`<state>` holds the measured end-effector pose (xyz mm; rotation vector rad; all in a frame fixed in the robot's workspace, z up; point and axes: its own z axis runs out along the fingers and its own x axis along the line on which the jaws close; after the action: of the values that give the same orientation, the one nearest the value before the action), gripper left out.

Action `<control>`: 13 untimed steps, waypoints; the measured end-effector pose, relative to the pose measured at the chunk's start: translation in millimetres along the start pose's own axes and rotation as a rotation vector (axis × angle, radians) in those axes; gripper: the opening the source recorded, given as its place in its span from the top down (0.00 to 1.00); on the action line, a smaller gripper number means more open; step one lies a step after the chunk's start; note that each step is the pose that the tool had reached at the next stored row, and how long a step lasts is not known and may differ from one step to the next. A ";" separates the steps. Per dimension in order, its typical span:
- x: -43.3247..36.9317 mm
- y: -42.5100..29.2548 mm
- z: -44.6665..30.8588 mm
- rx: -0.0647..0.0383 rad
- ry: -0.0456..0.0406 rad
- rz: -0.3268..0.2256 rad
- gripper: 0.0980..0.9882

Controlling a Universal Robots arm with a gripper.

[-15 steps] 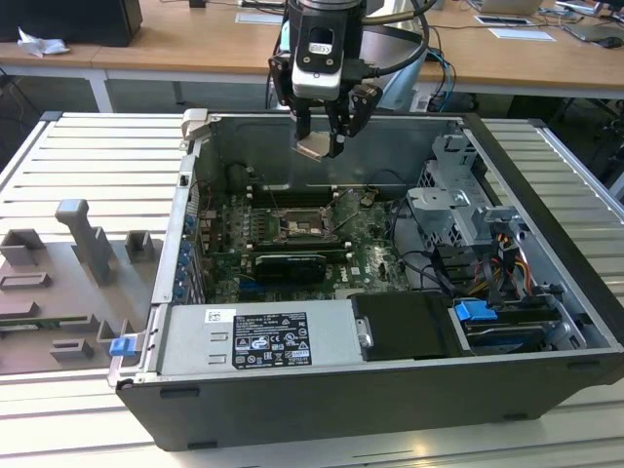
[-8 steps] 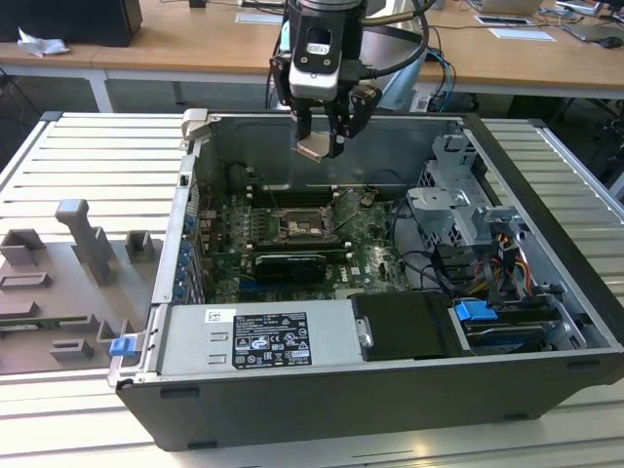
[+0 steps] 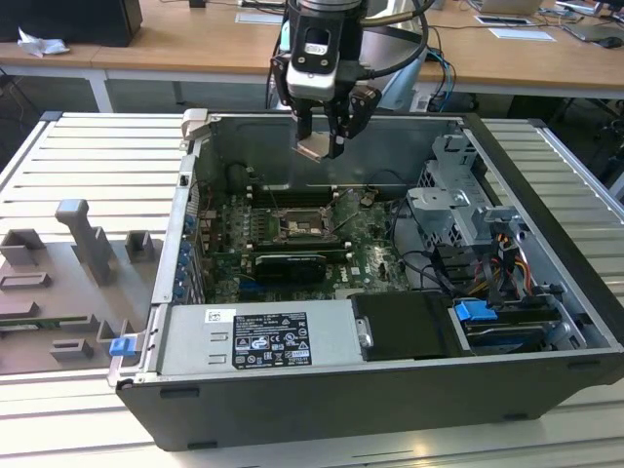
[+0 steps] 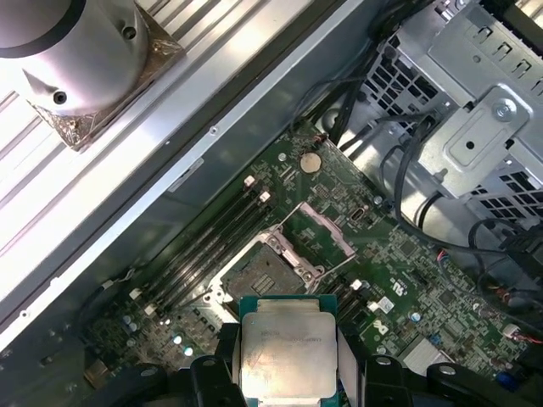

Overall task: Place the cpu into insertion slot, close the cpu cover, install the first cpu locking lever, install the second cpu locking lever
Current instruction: 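Place the cpu into insertion slot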

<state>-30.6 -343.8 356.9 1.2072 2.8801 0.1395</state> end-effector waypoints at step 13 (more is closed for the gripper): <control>0.0 -0.1 0.6 -0.001 -0.0042 0.047 0.50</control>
<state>-30.6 -343.8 356.3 1.2734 2.8492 0.1388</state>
